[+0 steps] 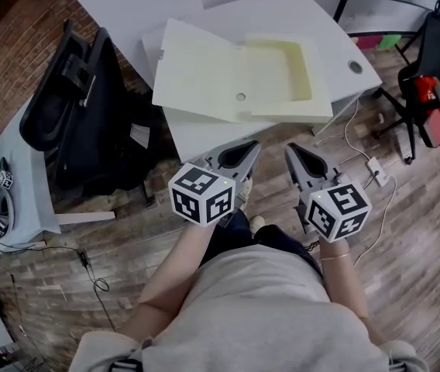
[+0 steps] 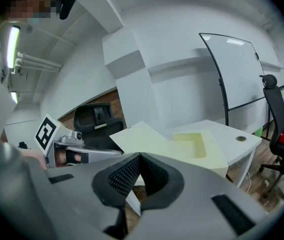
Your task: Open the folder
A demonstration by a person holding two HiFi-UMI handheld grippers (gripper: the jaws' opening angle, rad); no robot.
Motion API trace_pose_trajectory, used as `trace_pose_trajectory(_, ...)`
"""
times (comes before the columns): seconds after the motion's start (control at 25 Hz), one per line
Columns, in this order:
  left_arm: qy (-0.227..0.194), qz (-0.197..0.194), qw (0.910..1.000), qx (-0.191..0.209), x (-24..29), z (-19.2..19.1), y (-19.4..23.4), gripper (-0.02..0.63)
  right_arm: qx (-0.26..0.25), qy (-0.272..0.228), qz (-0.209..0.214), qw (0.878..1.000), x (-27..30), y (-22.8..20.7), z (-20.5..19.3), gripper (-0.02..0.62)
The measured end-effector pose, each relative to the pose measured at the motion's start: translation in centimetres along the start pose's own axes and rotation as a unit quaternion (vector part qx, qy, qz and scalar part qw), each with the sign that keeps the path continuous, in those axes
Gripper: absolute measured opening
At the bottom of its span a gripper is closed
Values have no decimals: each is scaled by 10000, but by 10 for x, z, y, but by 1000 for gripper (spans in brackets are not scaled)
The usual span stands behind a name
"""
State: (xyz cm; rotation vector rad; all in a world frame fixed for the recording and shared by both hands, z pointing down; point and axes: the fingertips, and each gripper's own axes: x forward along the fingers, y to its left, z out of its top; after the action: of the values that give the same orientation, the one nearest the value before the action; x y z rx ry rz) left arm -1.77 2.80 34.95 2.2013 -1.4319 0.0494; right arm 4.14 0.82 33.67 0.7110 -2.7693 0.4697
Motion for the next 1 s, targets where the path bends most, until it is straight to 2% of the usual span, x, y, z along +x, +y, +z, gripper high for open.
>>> trace_pose_trajectory(0.24,-54,38,9999,116,4,-6,-19,18,-85,-228,-38,9997,-18,2,2,21)
trace_pose_trajectory(0.52,95,153,9988,448,10,-15,-29,18,-183,48,-99,9998,-23,3,-9,21)
trace_pose_trajectory(1.0,75,290,9980,565,7,-21,-30,18,-263,65,-5,9996,-21,13,-13,21)
